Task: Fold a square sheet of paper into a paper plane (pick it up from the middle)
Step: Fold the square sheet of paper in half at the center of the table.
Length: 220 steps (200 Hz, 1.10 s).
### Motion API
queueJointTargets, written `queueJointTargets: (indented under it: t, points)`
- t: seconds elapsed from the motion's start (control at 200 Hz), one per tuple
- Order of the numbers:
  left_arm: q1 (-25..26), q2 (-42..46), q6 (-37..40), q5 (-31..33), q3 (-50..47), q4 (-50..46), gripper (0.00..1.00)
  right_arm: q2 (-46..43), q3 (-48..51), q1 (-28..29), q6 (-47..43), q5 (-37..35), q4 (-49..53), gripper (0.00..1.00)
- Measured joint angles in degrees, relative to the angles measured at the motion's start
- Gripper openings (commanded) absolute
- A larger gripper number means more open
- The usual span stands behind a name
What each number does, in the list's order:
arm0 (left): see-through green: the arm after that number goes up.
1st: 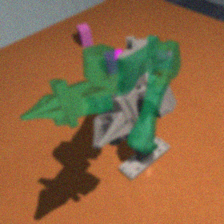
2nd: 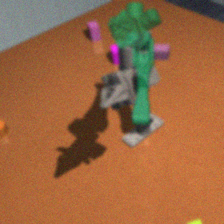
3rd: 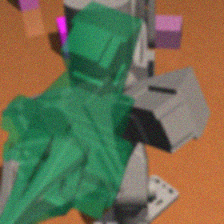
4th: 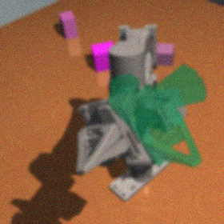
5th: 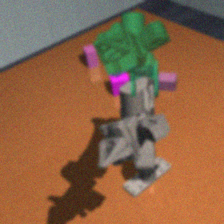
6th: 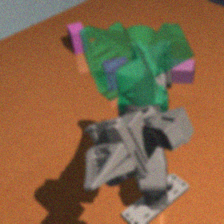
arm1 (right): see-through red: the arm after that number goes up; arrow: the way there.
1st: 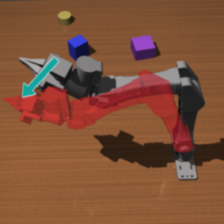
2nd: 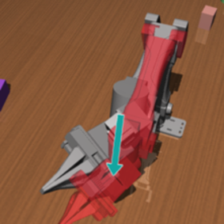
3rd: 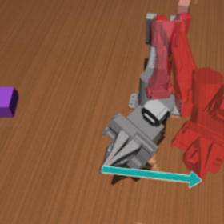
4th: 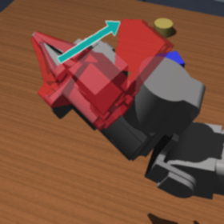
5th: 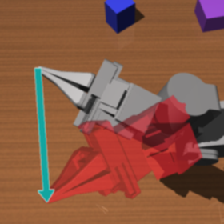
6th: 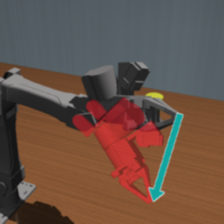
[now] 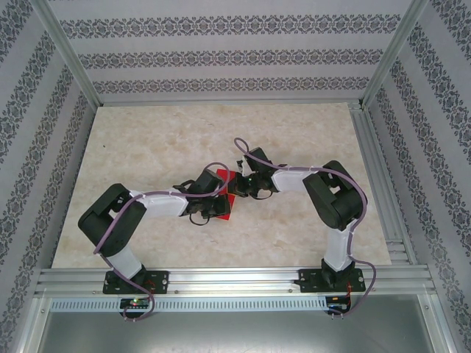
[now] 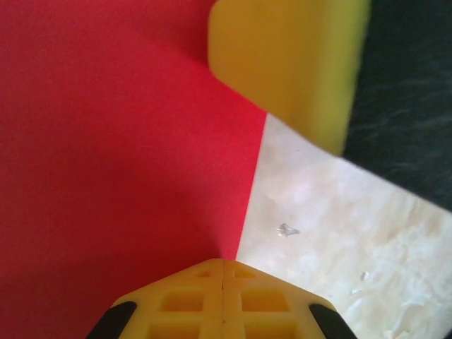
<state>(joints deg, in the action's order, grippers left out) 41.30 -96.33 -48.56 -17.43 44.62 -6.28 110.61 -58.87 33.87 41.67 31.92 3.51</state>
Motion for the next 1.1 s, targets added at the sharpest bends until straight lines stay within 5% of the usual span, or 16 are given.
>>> queueJointTargets:
  t: [1.099]
  points:
    - [0.0, -1.0, 1.8, 0.0, 0.7, -0.4, 0.06, 6.8, -9.8, -6.8, -5.3, 1.0, 7.5, 0.08]
